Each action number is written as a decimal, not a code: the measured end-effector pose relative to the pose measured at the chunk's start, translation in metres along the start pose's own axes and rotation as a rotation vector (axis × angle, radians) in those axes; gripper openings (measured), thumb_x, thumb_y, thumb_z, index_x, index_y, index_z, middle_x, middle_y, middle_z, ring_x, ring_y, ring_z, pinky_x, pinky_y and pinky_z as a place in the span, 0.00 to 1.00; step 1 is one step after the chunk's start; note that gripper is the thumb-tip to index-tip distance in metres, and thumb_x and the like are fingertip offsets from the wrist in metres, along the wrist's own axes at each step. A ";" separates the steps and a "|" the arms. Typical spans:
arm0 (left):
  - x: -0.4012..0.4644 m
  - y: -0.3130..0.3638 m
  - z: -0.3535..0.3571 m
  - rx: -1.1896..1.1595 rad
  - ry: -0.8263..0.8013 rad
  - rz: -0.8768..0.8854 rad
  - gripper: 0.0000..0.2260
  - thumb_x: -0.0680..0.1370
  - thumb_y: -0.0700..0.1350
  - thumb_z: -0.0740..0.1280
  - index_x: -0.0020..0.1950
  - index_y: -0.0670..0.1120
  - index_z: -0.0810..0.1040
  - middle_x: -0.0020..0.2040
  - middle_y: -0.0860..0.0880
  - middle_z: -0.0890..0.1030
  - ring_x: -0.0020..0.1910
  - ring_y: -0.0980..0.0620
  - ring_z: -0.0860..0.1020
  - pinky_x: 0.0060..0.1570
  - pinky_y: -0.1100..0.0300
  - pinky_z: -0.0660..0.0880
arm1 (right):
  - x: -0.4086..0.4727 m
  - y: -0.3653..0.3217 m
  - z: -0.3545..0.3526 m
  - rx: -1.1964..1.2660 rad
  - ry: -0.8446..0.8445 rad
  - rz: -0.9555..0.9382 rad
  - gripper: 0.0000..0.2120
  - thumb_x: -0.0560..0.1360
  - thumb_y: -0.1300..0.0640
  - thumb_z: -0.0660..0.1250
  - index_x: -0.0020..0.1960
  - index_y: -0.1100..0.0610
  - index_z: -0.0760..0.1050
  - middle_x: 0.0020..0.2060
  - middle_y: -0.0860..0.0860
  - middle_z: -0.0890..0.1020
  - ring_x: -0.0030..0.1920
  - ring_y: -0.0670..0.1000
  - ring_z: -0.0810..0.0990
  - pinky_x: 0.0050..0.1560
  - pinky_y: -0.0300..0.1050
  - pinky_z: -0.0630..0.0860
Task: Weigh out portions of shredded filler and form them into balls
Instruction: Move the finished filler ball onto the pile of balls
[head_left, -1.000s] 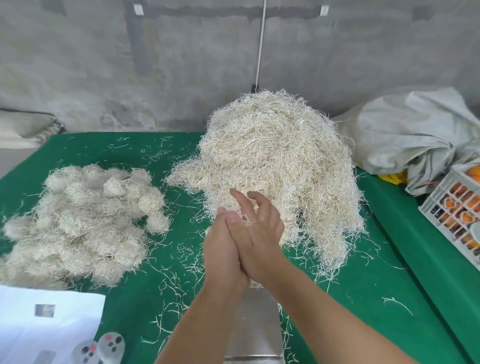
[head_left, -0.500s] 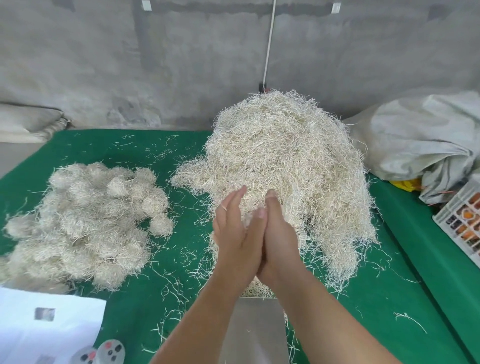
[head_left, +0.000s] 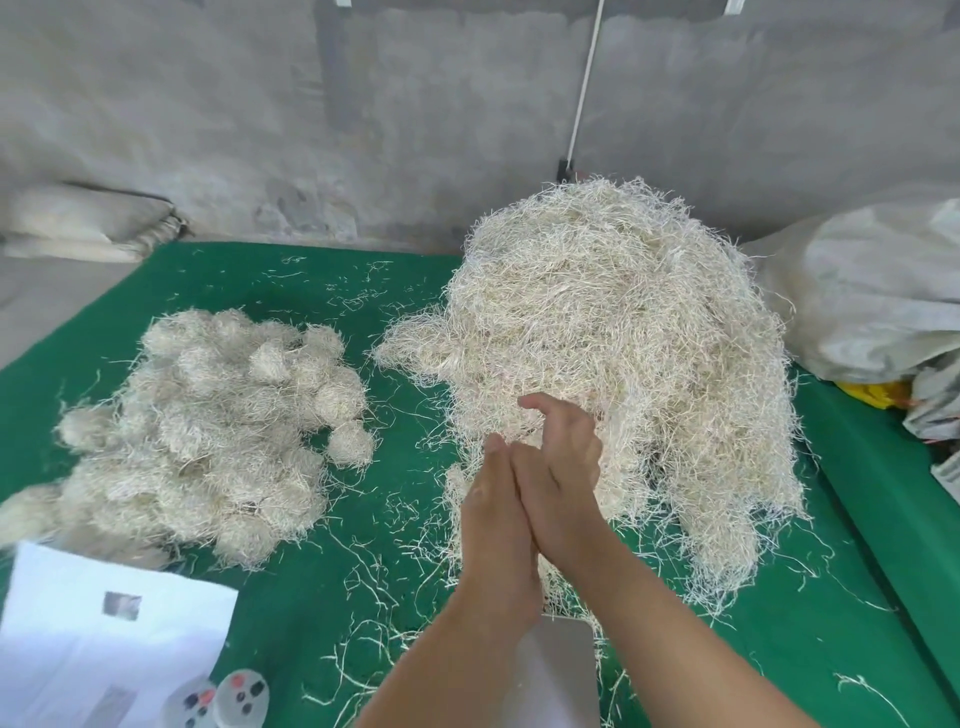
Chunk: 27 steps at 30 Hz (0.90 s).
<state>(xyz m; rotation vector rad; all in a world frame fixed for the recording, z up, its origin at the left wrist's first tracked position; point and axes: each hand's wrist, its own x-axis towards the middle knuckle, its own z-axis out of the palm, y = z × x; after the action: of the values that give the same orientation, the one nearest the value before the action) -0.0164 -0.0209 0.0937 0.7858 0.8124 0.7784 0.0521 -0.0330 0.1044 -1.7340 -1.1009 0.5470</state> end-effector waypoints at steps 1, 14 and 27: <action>0.006 0.002 -0.005 -0.014 0.020 -0.002 0.23 0.85 0.62 0.58 0.62 0.46 0.83 0.53 0.47 0.87 0.54 0.52 0.85 0.54 0.52 0.80 | -0.001 -0.002 0.000 0.088 -0.146 0.048 0.24 0.75 0.28 0.58 0.69 0.33 0.65 0.63 0.34 0.63 0.70 0.38 0.62 0.73 0.53 0.64; 0.105 0.121 -0.145 1.232 0.329 0.294 0.32 0.80 0.38 0.67 0.80 0.53 0.57 0.72 0.42 0.65 0.47 0.48 0.80 0.39 0.61 0.81 | -0.003 0.032 0.023 0.062 -0.496 0.059 0.35 0.69 0.15 0.44 0.73 0.23 0.45 0.65 0.25 0.66 0.57 0.24 0.73 0.56 0.41 0.67; 0.136 0.175 -0.169 1.692 0.174 0.029 0.37 0.81 0.60 0.65 0.85 0.58 0.48 0.85 0.46 0.40 0.81 0.33 0.55 0.77 0.37 0.58 | 0.023 0.109 0.015 -0.217 -0.458 0.202 0.26 0.81 0.37 0.63 0.76 0.39 0.60 0.71 0.43 0.70 0.60 0.40 0.78 0.55 0.44 0.77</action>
<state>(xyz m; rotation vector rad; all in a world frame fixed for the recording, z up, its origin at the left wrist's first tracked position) -0.1454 0.2247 0.1189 2.2153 1.5909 -0.0150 0.0984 -0.0185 0.0033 -1.9774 -1.3460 1.0199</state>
